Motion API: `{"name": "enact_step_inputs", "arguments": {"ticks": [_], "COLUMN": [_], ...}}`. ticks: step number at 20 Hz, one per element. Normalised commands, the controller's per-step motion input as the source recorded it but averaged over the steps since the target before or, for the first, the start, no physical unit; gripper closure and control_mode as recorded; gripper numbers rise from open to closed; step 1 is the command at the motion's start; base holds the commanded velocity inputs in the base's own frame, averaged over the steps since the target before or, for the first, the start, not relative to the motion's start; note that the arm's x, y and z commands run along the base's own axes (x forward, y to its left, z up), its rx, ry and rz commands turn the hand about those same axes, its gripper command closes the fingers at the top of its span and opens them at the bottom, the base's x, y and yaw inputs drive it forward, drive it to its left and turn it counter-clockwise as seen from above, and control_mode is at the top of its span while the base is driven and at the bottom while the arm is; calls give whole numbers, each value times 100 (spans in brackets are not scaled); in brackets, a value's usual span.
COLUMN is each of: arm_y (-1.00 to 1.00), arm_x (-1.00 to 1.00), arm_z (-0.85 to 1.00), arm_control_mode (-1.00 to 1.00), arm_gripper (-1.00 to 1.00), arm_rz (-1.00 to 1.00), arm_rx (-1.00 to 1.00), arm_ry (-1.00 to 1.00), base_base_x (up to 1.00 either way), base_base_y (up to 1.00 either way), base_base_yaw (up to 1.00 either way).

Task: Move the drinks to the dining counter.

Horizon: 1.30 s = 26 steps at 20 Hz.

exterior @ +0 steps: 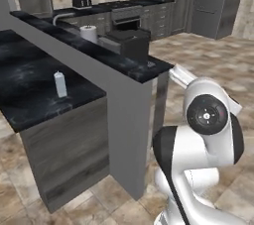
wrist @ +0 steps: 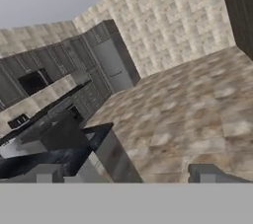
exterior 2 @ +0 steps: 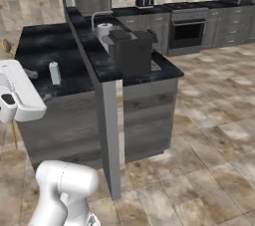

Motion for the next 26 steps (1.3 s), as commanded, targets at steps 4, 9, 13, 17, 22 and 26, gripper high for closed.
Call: {"name": "enact_step_inputs", "arguments": {"ticks": [4, 9, 13, 17, 22, 26], "arm_y": [0, 0, 0, 0, 0, 0], "arm_x": [0, 0, 0, 0, 0, 0], "arm_z": [0, 0, 0, 0, 0, 0], "arm_control_mode": [100, 100, 100, 100, 100, 100], "arm_gripper": [-100, -100, -100, -100, -100, -100], "arm_rz": [0, 0, 0, 0, 0, 0], "arm_rx": [0, 0, 0, 0, 0, 0], "arm_ry": [0, 0, 0, 0, 0, 0], "base_base_x": [0, 30, 69, 89, 100, 100], "base_base_y": [-100, -100, -100, -100, -100, -100], "base_base_yaw": [0, 0, 0, 0, 0, 0]}}
